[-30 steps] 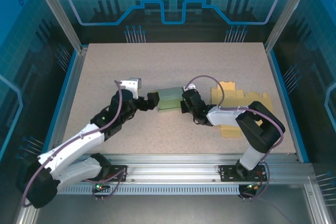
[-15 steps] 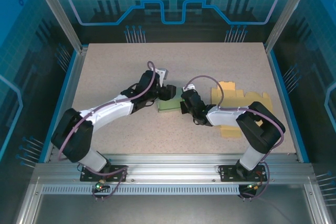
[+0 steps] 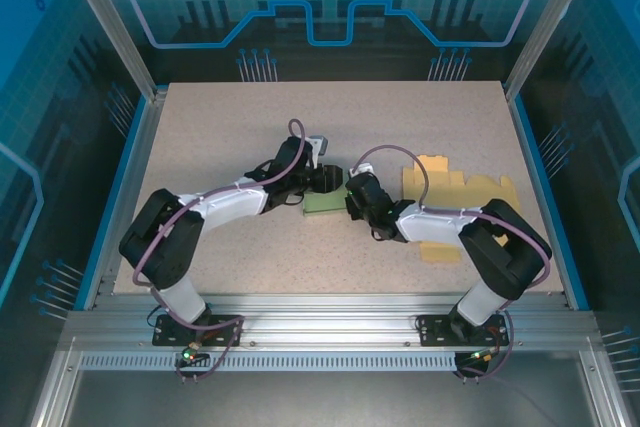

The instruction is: Fold the paper box

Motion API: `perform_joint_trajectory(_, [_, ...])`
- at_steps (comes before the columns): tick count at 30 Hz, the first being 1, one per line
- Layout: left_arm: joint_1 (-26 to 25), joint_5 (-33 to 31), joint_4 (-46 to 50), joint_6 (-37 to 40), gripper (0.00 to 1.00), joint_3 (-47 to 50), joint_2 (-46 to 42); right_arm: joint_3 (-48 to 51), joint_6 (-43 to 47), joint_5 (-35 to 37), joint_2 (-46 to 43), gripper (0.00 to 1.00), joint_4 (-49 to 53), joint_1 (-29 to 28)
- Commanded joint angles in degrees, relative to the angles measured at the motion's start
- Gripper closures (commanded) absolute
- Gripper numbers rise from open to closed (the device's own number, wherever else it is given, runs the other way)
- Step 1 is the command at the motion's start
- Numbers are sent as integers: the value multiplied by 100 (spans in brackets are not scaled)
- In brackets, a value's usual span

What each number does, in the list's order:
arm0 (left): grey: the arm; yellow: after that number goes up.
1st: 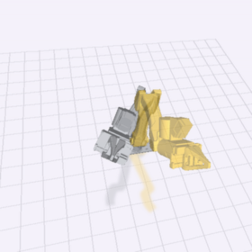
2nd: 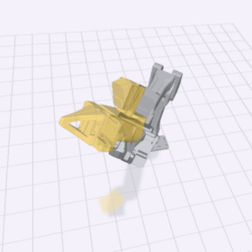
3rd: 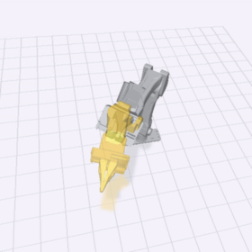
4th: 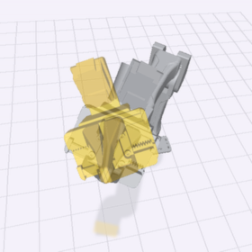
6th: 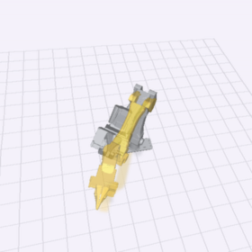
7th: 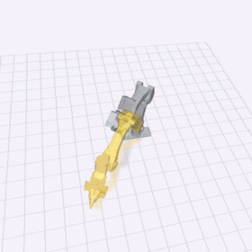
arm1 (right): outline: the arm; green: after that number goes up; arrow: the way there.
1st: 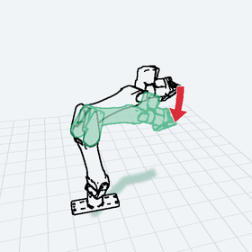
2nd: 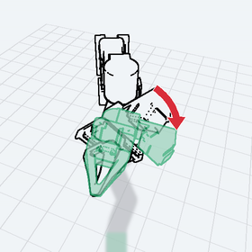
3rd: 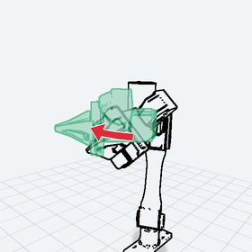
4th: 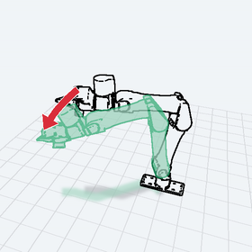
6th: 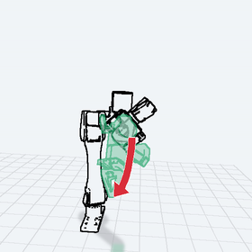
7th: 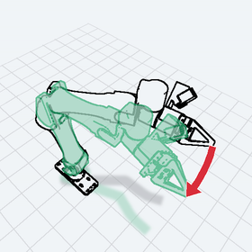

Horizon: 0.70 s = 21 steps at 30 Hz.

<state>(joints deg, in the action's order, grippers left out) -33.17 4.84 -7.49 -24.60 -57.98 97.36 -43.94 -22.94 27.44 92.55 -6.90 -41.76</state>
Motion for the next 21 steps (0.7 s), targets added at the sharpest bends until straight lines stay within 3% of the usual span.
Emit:
perform_joint_trajectory(1, [46,171,-379,-245,49,156,139,67,-31,166,-198,67,189,-90])
perform_joint_trajectory(13, [86,44,-816,-264,50,400,470,250,-183,323,-685,39,648,-332])
perform_joint_trajectory(21, [89,-24,-1196,-205,50,612,600,504,-557,539,-1990,38,1741,-457])
